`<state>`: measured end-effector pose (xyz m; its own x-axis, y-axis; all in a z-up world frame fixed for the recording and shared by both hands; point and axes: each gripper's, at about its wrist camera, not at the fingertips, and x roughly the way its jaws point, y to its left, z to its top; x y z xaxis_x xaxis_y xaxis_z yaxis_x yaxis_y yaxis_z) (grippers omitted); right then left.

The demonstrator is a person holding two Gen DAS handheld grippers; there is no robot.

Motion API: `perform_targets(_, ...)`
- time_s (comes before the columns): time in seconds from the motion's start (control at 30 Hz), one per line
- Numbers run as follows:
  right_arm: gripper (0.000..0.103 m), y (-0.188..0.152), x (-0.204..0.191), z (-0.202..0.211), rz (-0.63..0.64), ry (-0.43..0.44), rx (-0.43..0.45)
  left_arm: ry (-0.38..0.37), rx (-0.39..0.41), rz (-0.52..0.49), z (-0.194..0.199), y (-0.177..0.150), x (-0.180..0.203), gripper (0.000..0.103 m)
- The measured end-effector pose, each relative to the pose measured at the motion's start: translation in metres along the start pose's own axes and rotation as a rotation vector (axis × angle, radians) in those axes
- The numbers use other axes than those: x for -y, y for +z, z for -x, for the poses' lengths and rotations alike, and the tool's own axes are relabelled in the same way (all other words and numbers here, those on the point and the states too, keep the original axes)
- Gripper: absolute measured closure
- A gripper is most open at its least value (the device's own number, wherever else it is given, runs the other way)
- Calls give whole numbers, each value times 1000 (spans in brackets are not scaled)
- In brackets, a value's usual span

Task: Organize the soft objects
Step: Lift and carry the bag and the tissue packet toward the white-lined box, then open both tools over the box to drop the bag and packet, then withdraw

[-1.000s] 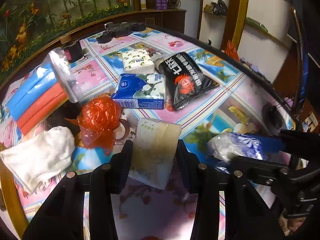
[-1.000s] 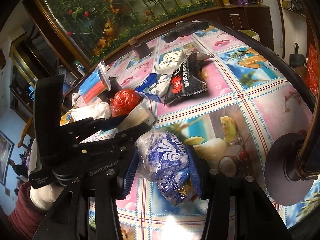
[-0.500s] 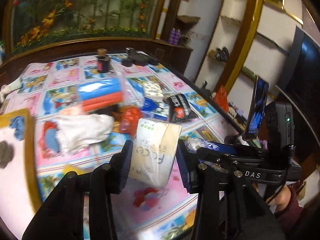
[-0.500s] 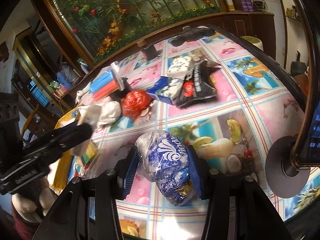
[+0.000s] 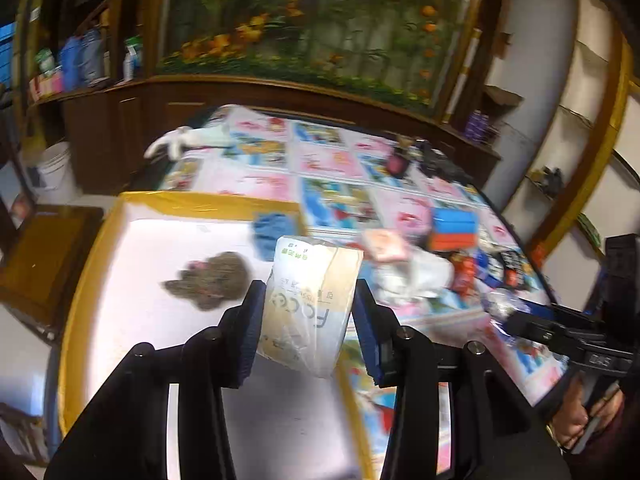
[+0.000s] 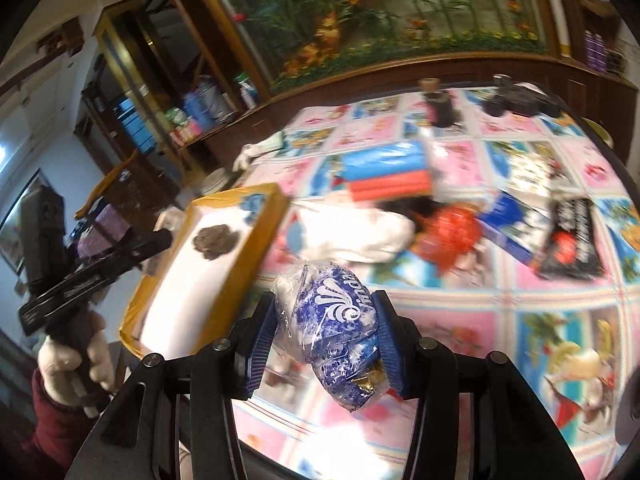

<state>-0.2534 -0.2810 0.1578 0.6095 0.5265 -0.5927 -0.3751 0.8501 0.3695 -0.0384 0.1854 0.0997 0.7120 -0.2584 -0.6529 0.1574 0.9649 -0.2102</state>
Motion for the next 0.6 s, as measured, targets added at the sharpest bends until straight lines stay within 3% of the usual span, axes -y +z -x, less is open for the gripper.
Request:
perform_targets(0.33,56,52,-75,-115,91,99,-109,91,-48,155,-48,17,-82,61)
perform_targets(0.6,56,77,-127,-204,206,22,-165,138,-73,220,-78,35,-116,58)
